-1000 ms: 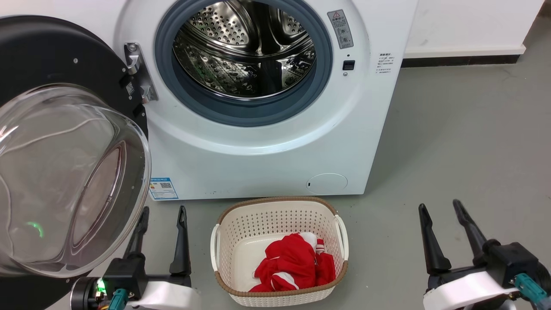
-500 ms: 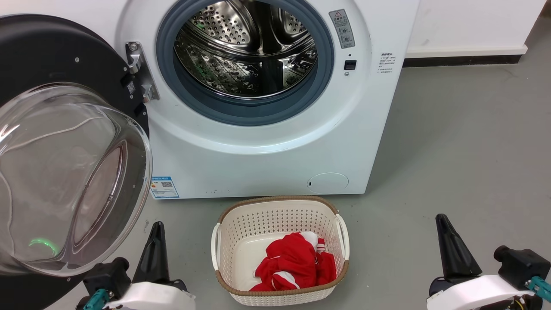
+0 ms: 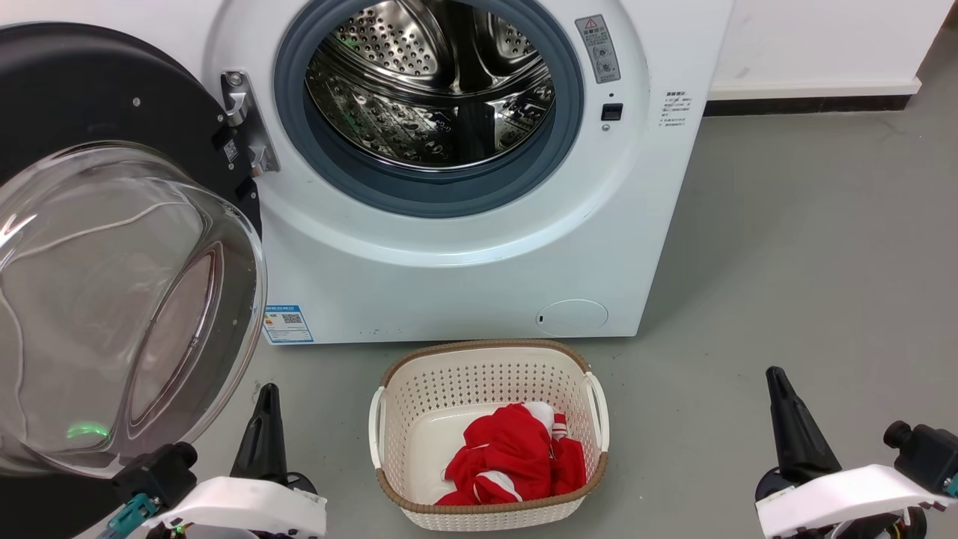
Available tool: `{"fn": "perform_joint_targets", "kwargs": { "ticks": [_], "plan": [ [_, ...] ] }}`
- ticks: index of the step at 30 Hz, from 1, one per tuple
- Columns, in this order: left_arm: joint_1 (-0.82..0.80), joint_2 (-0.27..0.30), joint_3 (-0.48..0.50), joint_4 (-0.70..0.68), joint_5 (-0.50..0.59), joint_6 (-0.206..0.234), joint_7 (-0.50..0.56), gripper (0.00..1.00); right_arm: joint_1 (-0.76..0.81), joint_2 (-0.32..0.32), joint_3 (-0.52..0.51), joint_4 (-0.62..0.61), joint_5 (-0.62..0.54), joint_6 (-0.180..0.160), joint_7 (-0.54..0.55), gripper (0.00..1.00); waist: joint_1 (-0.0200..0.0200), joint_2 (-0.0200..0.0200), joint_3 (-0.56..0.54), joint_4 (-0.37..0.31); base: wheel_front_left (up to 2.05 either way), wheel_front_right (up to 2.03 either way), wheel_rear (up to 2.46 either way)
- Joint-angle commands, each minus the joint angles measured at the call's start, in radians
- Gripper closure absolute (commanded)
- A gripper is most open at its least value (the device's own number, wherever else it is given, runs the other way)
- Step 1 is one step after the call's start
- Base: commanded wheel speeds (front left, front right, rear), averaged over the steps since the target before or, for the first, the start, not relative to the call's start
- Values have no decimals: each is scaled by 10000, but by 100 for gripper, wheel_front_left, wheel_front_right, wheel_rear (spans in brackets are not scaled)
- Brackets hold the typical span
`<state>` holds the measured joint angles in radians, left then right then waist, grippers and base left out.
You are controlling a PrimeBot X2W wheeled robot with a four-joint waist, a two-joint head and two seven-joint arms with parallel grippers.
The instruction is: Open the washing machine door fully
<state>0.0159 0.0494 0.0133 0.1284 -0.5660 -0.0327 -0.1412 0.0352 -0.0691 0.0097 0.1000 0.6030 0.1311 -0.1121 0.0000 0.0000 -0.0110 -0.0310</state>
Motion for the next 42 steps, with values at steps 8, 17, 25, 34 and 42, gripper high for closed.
{"fn": "perform_joint_targets", "kwargs": {
  "ticks": [8,17,25,34,42],
  "plan": [
    [-394,11,169,42,-1356,-143,330,100,-444,-123,-77,67,1422,-2,222,100,0,0,11,24,0,0,0],
    [-531,12,290,196,-2641,-269,645,100,-578,-151,-144,253,2730,-2,427,100,0,0,24,53,0,0,0],
    [-626,13,392,327,-3683,-370,900,100,-717,-167,-211,406,3773,-2,610,100,0,0,36,78,0,0,0],
    [-755,13,491,459,-4769,-478,1174,100,-832,-175,-292,564,4855,-2,810,100,0,0,49,106,0,0,0],
    [-836,14,572,571,-5663,-567,1392,100,-915,-175,-370,706,5747,-3,976,100,0,0,60,131,0,0,0]
  ]
}}
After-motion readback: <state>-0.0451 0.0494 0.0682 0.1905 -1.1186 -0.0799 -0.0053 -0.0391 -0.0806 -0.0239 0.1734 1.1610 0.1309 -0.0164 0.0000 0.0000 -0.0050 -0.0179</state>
